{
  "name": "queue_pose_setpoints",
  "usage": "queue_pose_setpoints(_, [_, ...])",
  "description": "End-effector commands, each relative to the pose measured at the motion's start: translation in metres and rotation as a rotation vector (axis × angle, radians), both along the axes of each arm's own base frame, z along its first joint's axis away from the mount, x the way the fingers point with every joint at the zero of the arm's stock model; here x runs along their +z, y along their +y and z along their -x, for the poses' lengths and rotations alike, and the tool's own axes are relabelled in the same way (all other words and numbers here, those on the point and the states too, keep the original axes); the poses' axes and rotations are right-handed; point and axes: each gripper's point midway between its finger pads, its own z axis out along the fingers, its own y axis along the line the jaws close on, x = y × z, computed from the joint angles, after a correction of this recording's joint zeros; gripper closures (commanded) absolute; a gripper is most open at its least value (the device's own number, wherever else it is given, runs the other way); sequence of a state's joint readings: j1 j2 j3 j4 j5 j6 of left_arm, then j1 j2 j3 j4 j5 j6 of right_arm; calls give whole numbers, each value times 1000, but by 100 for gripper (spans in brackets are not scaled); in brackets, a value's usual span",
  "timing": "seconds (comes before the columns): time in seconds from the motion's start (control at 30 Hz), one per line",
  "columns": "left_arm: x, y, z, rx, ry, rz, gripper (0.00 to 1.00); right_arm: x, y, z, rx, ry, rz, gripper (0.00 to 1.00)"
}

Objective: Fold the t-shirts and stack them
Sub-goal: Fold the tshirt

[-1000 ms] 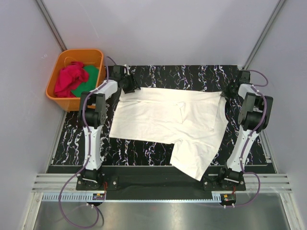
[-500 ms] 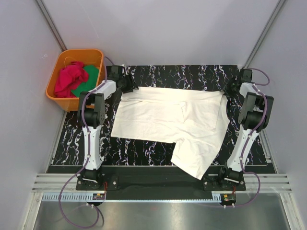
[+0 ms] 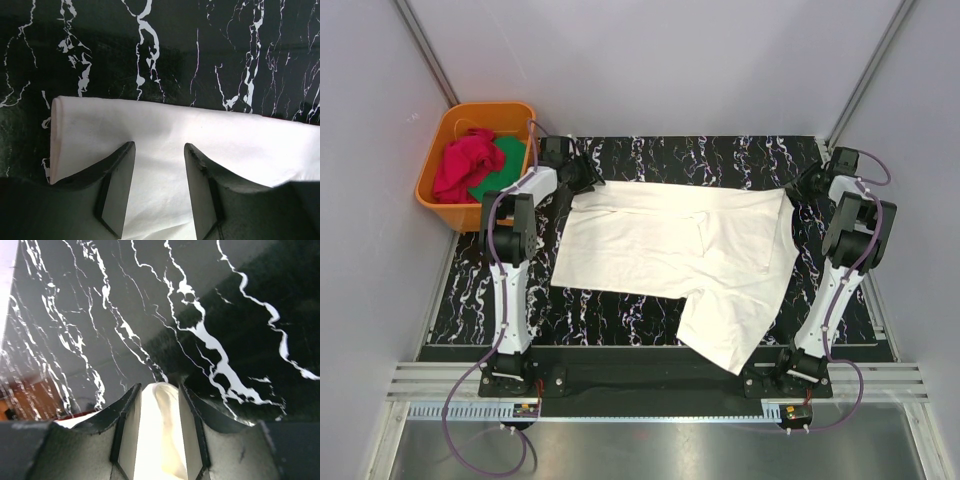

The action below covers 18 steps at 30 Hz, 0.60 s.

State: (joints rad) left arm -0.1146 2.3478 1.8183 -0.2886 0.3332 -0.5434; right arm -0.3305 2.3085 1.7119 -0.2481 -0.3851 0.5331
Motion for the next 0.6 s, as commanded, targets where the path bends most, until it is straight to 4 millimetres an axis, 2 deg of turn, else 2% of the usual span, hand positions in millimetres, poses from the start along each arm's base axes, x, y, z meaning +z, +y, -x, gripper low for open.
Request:
queue_pose_setpoints(0.0, [0, 7, -10, 30, -4, 29, 50, 11, 9, -12, 34, -45, -61, 57])
queue_pose_setpoints(0.23, [-7, 7, -10, 37, 22, 34, 49, 4, 10, -8, 39, -32, -65, 59])
queue_pose_setpoints(0.27, [-8, 7, -9, 39, 30, 35, 50, 5, 9, -7, 35, -29, -61, 62])
queue_pose_setpoints(0.4, [-8, 8, -8, 37, 31, 32, 50, 8, 6, -8, 27, -39, -39, 66])
queue_pose_setpoints(0.5, [-10, 11, -8, 48, 36, 24, 50, 9, 4, -11, 32, -27, -34, 78])
queue_pose_setpoints(0.57, [-12, 14, -7, 61, 46, 17, 50, 8, 1, -13, 18, -19, -24, 93])
